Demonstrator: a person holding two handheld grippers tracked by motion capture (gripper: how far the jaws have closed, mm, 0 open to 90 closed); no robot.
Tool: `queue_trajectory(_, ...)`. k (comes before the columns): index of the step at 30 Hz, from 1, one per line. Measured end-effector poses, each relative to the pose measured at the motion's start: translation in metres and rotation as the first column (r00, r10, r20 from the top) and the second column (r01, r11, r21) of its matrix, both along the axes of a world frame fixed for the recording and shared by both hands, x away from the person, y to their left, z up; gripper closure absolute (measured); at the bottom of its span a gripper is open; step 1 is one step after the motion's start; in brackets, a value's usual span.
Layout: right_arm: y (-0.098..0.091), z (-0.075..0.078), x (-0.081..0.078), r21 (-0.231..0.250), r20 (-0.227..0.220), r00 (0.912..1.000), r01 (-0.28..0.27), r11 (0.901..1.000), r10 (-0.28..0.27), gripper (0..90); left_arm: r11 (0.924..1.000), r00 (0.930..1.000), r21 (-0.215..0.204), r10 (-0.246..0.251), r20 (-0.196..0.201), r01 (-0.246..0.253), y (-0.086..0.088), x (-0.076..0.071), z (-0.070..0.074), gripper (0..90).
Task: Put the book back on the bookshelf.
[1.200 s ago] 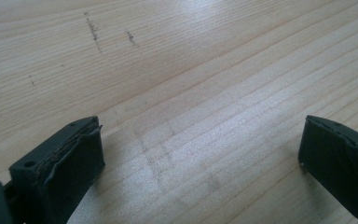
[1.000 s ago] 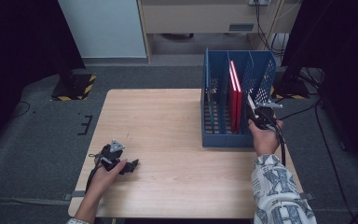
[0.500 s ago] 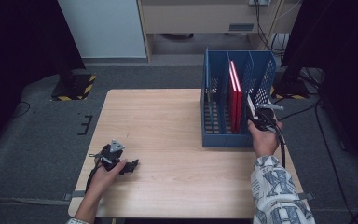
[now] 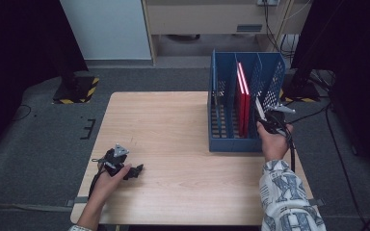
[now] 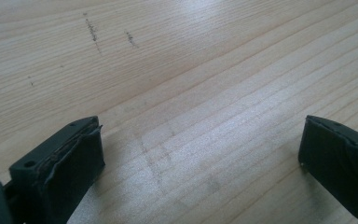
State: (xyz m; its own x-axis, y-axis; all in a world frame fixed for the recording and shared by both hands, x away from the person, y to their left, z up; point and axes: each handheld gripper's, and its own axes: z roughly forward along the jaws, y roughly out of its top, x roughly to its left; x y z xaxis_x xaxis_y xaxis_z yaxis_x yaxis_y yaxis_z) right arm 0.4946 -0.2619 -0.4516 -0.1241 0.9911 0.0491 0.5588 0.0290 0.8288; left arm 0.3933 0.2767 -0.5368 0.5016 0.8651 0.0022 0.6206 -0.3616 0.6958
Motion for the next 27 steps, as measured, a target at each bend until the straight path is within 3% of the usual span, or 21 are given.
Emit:
queue_trajectory(16,0.002,0.0,0.003,-0.059,0.0,0.9996,0.027,0.9979,-0.028,75.5,1.0,1.0,0.001,-0.002,0.0,0.002,0.0,0.0,0.0,0.0)
queue_trajectory(27,-0.001,0.0,0.018,-0.086,-0.005,0.9982,0.058,0.9946,-0.059,75.6,1.0,1.0,0.001,-0.004,0.0,0.004,0.0,0.001,0.0,0.0)
